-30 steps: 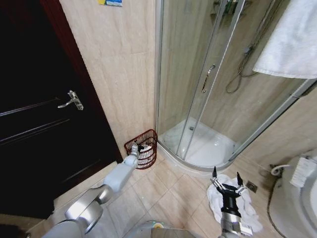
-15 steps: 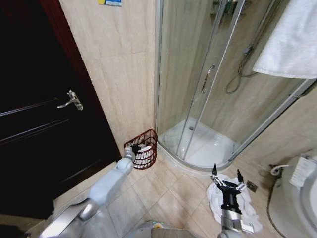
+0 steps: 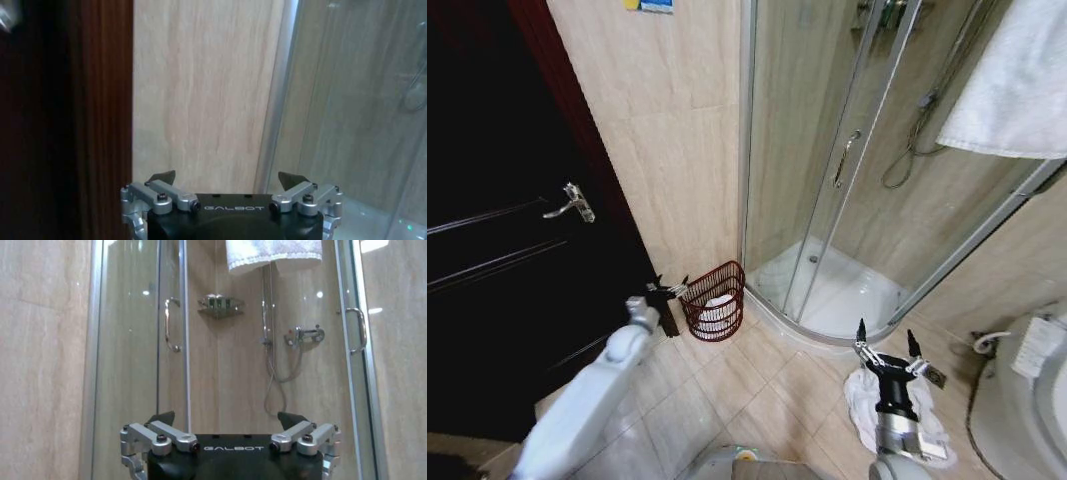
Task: Discard the used towel into the hamper.
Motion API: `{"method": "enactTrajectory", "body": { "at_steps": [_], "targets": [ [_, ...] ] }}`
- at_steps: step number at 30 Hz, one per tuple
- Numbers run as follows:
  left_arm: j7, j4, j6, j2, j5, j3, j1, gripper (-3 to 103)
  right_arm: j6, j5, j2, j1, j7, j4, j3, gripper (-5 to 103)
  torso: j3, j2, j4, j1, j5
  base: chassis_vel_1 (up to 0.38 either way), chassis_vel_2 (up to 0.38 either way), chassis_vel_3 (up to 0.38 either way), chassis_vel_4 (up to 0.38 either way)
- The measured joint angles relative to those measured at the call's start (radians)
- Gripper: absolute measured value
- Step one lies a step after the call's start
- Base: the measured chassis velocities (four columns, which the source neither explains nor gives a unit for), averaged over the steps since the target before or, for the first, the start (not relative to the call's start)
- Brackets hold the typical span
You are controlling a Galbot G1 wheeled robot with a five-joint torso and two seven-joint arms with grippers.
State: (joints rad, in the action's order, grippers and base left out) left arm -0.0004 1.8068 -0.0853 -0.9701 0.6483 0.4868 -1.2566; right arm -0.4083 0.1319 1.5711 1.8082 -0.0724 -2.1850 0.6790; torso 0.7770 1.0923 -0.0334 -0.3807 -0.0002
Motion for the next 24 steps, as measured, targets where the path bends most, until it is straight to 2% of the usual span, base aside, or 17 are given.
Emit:
{"method": "enactTrajectory", "body": {
  "at_steps": [3,6,8,9,12,13,16,20,24],
  "targets": [
    [0.051,0.089,-0.027,-0.031,-0.035,0.105,-0.078,100,0.015,0.007,-0.004,0.002,0.013,-0.02,0.002,100,0.0,0.0,0.0002,0.0,0.0003,0.0,0.0,0.0,0.0],
    [0.074,0.142,-0.055,-0.067,-0.072,0.157,-0.123,100,0.02,0.008,-0.005,0.001,0.018,-0.029,0.001,100,0.0,0.0,0.0003,0.0,0.0003,0.0,0.0,0.0,0.0],
    [0.09,0.19,-0.085,-0.124,-0.106,0.211,-0.161,100,0.022,0.006,0.0,0.0,0.019,-0.045,-0.005,100,0.0,0.0,0.0003,0.0,0.0004,0.0,0.0,0.0,0.0],
    [0.09,0.19,-0.085,-0.124,-0.106,0.211,-0.161,100,0.022,0.006,0.0,0.0,0.019,-0.045,-0.005,100,0.0,0.0,0.0003,0.0,0.0004,0.0,0.0,0.0,0.0],
    [0.129,0.269,-0.146,-0.222,-0.169,0.282,-0.223,100,0.041,0.003,0.008,-0.005,0.018,-0.082,-0.01,100,0.0,0.0,0.0002,0.0,0.0001,0.0,0.0,0.0,0.0],
    [0.129,0.269,-0.146,-0.222,-0.169,0.282,-0.223,100,0.041,0.003,0.008,-0.005,0.018,-0.082,-0.01,100,0.0,0.0,0.0002,0.0,0.0001,0.0,0.0,0.0,0.0],
    [0.183,0.354,-0.21,-0.295,-0.233,0.336,-0.3,100,0.076,0.0,0.007,-0.008,0.009,-0.124,-0.009,100,0.0,0.0,0.0,0.0,0.0004,0.0,0.0,0.0,0.0],
    [0.217,0.419,-0.215,-0.344,-0.25,0.361,-0.348,100,0.096,0.001,0.0,-0.008,0.001,-0.153,-0.003,100,0.0,0.0,0.0,0.0,0.0005,0.0,0.0,0.0,0.0],
    [0.205,0.47,-0.213,-0.373,-0.24,0.36,-0.377,100,0.107,0.002,-0.001,-0.008,-0.002,-0.176,0.0,100,0.0,0.0,0.0002,0.0,0.0004,0.0,0.0,0.0,0.0]
  ]
}}
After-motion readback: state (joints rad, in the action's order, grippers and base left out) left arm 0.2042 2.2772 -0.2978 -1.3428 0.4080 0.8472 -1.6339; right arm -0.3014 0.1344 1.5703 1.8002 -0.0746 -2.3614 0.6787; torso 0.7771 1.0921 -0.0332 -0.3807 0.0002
